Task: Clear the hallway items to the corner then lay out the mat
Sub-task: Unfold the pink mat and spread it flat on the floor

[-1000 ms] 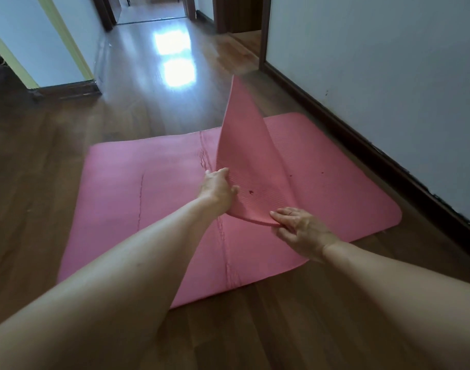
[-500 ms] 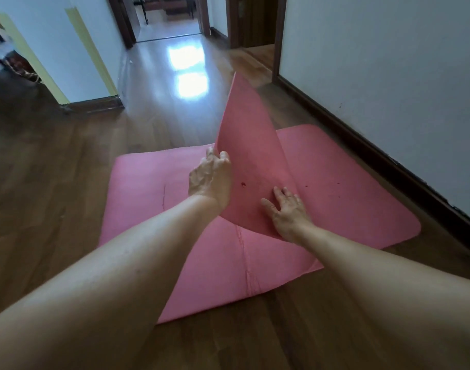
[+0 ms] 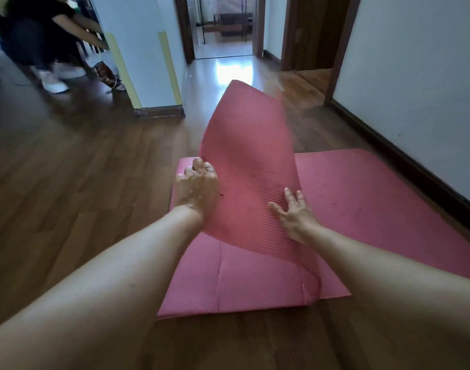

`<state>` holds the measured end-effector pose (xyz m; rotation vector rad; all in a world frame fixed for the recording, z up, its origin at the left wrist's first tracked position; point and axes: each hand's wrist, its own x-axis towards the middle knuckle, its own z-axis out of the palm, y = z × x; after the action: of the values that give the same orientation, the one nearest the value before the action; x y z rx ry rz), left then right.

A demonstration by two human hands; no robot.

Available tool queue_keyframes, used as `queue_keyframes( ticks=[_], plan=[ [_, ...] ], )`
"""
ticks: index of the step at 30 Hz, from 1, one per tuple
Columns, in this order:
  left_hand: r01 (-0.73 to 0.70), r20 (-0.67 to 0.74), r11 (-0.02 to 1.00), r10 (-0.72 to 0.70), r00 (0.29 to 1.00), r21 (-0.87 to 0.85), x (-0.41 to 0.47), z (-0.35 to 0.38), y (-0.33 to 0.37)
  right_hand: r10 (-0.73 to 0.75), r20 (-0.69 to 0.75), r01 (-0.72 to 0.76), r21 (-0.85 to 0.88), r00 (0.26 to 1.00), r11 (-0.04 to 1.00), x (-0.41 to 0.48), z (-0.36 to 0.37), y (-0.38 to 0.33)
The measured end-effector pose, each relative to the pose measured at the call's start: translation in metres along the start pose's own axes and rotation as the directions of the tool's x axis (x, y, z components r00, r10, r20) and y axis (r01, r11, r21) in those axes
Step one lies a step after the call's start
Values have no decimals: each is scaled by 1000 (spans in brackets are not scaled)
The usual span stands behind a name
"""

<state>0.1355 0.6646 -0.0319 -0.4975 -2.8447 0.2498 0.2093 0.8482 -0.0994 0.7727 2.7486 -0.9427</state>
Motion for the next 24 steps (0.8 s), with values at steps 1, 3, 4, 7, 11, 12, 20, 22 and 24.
queue_keyframes(
  ticks=[1, 3, 4, 7, 11, 12, 20, 22, 24],
  plan=[
    [4, -12, 1000, -4, 1000, 12, -3, 0, -16, -17, 9, 17, -7, 1000, 1000, -3, 8, -15],
    [8, -45, 998, -5, 999, 66, -8, 0, -44, -42, 31, 43, -25, 999, 999, -8, 23, -41],
    [6, -62, 995, 0, 998, 99, -11, 0, -57, -54, 46, 56, -29, 997, 998, -11, 31, -53],
    [-8, -59, 989, 17, 998, 148, -21, 5, -95, -101, 96, 106, -45, 990, 993, -18, 56, -90],
    [33, 4, 993, -34, 999, 110, -33, 27, -138, -153, 167, 171, -103, 974, 980, -22, 89, -132],
    [57, 24, 994, -59, 998, 92, -37, 35, -148, -166, 183, 190, -122, 969, 974, -23, 98, -139],
    [94, 204, 994, -83, 975, -46, -70, 121, -160, -144, 251, 195, -194, 957, 961, -23, 158, -153],
    [114, 283, 990, -87, 955, -80, -74, 138, -152, -120, 254, 174, -202, 960, 964, -23, 165, -150],
    [141, 393, 986, -97, 914, -84, -77, 156, -148, -94, 261, 148, -197, 961, 969, -24, 170, -143]
  ],
)
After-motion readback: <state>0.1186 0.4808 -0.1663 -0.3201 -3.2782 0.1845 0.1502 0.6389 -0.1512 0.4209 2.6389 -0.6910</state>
